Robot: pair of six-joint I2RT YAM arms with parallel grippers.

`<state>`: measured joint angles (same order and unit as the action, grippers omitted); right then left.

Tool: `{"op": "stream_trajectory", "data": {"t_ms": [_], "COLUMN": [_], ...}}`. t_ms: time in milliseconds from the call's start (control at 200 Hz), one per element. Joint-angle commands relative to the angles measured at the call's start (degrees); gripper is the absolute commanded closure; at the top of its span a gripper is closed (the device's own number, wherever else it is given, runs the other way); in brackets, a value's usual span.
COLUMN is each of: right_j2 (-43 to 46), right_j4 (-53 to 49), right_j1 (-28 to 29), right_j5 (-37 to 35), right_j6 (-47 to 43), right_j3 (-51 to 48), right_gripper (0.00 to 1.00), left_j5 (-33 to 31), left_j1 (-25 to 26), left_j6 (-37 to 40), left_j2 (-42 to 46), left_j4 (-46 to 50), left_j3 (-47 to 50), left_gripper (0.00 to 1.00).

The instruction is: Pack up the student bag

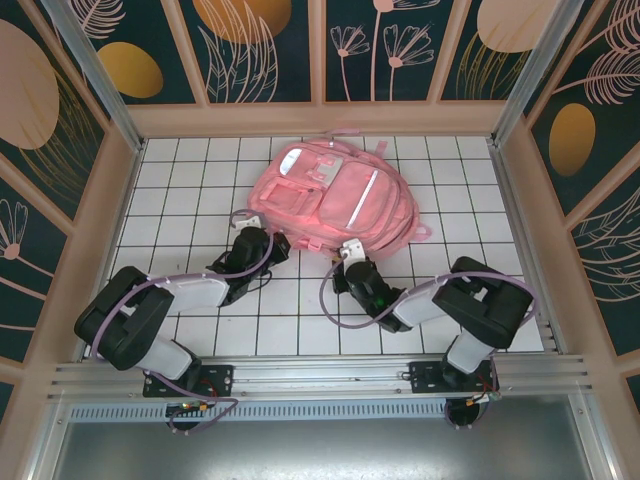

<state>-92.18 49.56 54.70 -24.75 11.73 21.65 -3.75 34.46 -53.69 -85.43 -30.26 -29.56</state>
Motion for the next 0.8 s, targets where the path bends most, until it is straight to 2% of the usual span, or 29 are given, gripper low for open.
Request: {"op": "stream_trajectory", "data": {"t_ms": [0, 250, 355, 415, 510, 556, 616, 756, 796], "right_j2": [3.47, 15.79, 22.08, 25.3, 28.77, 29.43, 29.72, 28.8, 28.51], "right_j4": [-2.96, -8.05, -9.69, -10.03, -12.46, -13.44, -13.93, -14.28, -14.15], "right_j1": [-1.7, -2.7, -4.03, -4.78, -5.17, -5.21, -5.21, -4.79, -4.69], "right_j5": [-6.99, -8.38, -6.58, -4.31, -3.28, -3.23, -3.19, -1.34, -0.7], "right_j6": [5.57, 12.78, 15.12, 15.52, 15.54, 15.37, 15.28, 13.66, 13.08], "right_j3": [-4.18, -11.88, -15.21, -16.86, -17.31, -17.01, -16.61, -14.57, -13.99], "right_gripper": [1.0, 1.0, 1.0, 1.0, 1.0, 1.0, 0.87, 0.78, 0.76], "left_j5": [-6.77, -10.27, -10.67, -9.7, -4.46, -2.25, -0.53, 1.5, 2.12], "left_j1": [-2.28, -5.8, -7.93, -8.17, -8.16, -8.18, -8.01, -7.2, -6.75], "left_j6": [-0.8, -1.6, -0.95, -0.2, 0.69, 0.69, 0.68, 1.71, 2.29], "left_j2": [1.49, 1.15, 0.69, 0.45, -0.05, -0.33, -0.31, 2.82, 4.06], "left_j4": [2.42, 6.4, 7.01, 6.86, 4.14, 3.27, 2.69, 1.77, 1.71], "left_j3": [0.96, 0.36, -0.22, -0.86, -1.2, -1.24, -0.89, 1.95, 2.88], "left_gripper": [1.0, 1.0, 1.0, 1.0, 1.0, 0.89, 0.7, 0.51, 0.5]}}
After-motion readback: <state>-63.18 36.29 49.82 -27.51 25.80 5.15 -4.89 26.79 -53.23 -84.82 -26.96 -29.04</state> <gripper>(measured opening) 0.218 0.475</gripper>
